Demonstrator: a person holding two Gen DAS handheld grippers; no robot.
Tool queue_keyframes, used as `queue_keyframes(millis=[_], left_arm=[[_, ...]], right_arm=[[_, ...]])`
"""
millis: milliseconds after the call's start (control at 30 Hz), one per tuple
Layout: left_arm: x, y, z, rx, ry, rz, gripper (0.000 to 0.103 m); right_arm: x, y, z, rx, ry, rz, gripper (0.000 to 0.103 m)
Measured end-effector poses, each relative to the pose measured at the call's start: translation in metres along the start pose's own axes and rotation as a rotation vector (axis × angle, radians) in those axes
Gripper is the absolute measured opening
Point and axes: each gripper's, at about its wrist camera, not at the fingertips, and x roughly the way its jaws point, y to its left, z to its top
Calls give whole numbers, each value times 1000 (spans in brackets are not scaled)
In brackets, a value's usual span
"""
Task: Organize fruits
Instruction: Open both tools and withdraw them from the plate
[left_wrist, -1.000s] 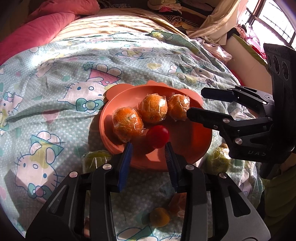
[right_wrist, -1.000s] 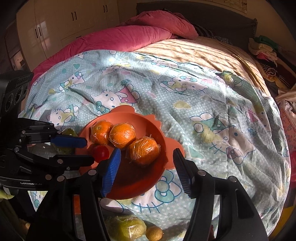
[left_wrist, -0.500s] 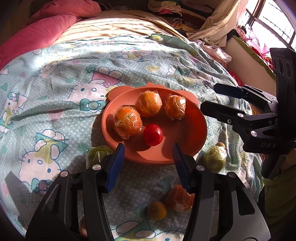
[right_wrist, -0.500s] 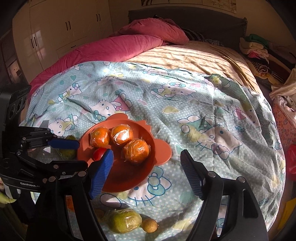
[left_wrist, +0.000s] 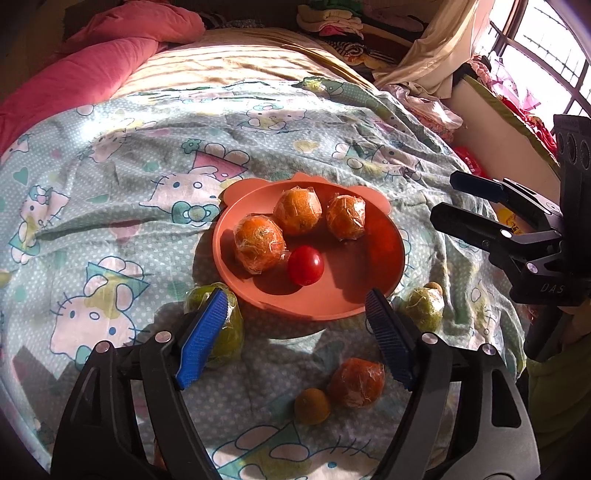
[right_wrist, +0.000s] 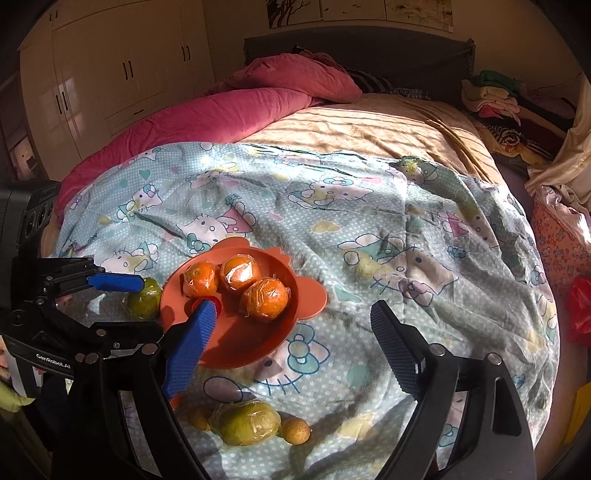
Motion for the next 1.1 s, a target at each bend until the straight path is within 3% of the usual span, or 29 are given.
queue_keyframes(millis=[167,333,800,1100], left_arm=[[-9,2,0,-8,-21,18,85],[-19,5,1,-15,-47,32,93],[-42,16,-7,-37,-113,71,93],[-50,18,-24,-33,-116,68,93]], right_arm=[[-12,4,1,-6,-25,-5,88],[-22,5,-1,-3,-47,-16,91],[-43,7,-19,13,-75,-50,94],[-51,12,-36,14,-65,-49,94]])
